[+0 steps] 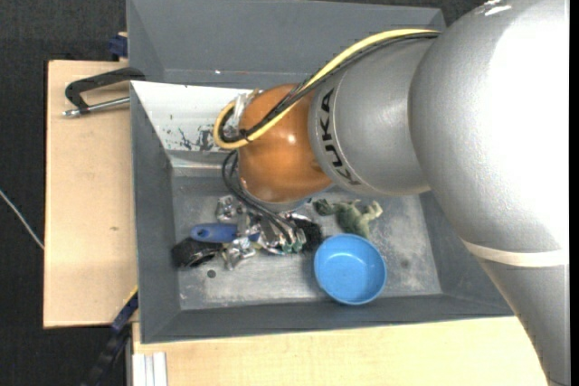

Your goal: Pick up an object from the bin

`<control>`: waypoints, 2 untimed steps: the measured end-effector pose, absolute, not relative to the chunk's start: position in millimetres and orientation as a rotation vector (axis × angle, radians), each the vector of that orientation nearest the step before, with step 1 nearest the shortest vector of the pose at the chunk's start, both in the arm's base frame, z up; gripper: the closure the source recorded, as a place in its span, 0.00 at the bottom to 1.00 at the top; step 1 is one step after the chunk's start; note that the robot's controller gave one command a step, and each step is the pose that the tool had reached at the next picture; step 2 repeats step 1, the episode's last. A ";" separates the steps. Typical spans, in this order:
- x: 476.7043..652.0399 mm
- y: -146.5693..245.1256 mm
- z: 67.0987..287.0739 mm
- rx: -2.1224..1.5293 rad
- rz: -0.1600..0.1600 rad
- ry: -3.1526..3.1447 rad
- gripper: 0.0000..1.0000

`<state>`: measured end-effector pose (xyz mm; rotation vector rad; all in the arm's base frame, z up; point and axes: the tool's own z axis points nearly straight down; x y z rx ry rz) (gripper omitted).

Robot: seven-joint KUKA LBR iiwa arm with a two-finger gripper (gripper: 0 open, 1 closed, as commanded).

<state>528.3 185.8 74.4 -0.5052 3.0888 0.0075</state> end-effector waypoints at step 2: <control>530.3 187.5 133.8 -0.506 0.005 3.090 1.00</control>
Offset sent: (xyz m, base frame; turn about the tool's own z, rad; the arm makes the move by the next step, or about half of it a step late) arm 0.0001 0.0000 0.0553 0.0000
